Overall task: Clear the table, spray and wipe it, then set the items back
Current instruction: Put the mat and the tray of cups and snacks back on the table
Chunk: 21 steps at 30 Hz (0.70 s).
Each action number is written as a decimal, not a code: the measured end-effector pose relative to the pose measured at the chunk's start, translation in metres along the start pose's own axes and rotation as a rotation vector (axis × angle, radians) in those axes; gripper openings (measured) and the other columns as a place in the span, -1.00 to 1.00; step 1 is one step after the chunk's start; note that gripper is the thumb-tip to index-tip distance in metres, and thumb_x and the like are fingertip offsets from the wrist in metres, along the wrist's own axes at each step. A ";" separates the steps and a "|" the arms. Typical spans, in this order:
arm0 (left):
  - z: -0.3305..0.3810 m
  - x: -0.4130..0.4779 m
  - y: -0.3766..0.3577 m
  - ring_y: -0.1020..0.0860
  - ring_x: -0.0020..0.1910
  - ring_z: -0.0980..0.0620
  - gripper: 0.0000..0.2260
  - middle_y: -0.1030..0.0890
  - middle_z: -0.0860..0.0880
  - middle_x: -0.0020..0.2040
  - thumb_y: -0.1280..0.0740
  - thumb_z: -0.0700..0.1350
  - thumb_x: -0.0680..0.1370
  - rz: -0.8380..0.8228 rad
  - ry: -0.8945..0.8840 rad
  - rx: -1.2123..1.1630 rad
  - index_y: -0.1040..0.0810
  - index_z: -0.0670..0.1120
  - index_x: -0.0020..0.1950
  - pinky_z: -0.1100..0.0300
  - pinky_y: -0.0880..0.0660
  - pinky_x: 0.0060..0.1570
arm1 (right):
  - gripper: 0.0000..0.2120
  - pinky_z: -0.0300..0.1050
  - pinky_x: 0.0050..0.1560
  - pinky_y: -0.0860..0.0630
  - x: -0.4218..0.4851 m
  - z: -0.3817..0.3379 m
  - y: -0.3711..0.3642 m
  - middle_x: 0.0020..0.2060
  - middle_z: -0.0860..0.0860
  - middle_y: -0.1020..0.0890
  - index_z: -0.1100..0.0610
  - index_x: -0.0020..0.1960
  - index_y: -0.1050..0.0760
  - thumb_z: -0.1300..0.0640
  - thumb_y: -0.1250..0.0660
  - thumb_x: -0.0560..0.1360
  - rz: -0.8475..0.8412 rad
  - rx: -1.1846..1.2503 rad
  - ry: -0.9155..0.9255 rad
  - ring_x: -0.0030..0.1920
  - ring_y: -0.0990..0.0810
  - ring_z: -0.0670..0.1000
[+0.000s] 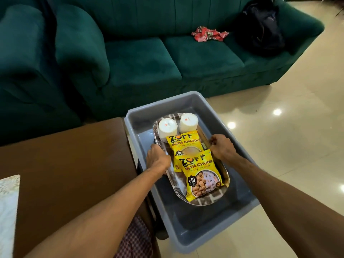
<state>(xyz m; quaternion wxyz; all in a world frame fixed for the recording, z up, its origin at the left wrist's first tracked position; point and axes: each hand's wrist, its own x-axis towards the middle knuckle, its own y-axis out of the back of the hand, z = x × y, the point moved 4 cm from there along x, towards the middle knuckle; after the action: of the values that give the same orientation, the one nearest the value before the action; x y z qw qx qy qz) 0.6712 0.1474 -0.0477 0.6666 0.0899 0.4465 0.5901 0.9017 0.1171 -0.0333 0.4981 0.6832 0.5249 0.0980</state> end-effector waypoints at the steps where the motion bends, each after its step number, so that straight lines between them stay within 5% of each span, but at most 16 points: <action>1: 0.002 -0.003 0.013 -0.59 -0.03 -0.13 -0.85 -0.57 -0.09 -0.01 -0.36 -0.26 0.57 0.005 -0.014 -0.015 -0.46 -0.18 0.11 -0.02 -0.62 -0.07 | -0.94 0.03 -0.02 -0.57 -0.007 -0.010 0.005 -0.14 0.08 -0.66 0.15 -0.06 -0.56 0.23 -0.39 0.47 0.004 0.018 0.005 -0.09 -0.61 0.12; 8: -0.009 -0.026 0.133 -0.64 -0.06 -0.12 -0.86 -0.61 -0.11 0.00 -0.38 -0.29 0.56 0.007 -0.104 -0.091 -0.47 -0.14 0.06 0.00 -0.67 -0.18 | -0.88 -0.01 -0.21 -0.52 -0.075 -0.105 0.028 -0.27 0.08 -0.62 0.19 -0.13 -0.53 0.35 -0.41 0.42 -0.006 0.144 0.048 -0.25 -0.58 0.05; 12: -0.038 -0.050 0.235 -0.63 0.01 -0.17 -0.76 -0.60 -0.12 0.05 -0.41 -0.25 0.54 0.037 -0.111 -0.104 -0.39 0.01 -0.13 -0.09 -0.67 -0.10 | -0.90 -0.04 -0.35 -0.50 -0.128 -0.186 0.016 -0.22 0.15 -0.63 0.21 -0.10 -0.52 0.36 -0.39 0.44 -0.041 0.180 0.106 -0.23 -0.61 0.09; 21: -0.204 -0.092 0.493 -0.69 -0.17 -0.21 -0.97 -0.66 -0.17 -0.09 -0.37 -0.25 0.55 0.141 -0.099 -0.110 -0.57 -0.19 -0.02 -0.12 -0.68 -0.23 | -0.87 0.06 -0.26 -0.62 -0.269 -0.395 -0.126 -0.22 0.11 -0.67 0.13 -0.12 -0.53 0.33 -0.41 0.46 -0.137 0.272 0.221 -0.20 -0.67 0.09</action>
<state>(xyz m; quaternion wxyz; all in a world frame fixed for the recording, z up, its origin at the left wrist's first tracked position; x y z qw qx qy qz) 0.1890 0.1260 0.1967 0.6484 0.1135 0.3726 0.6541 0.4487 0.1199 0.1642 0.3458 0.6919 0.6303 0.0664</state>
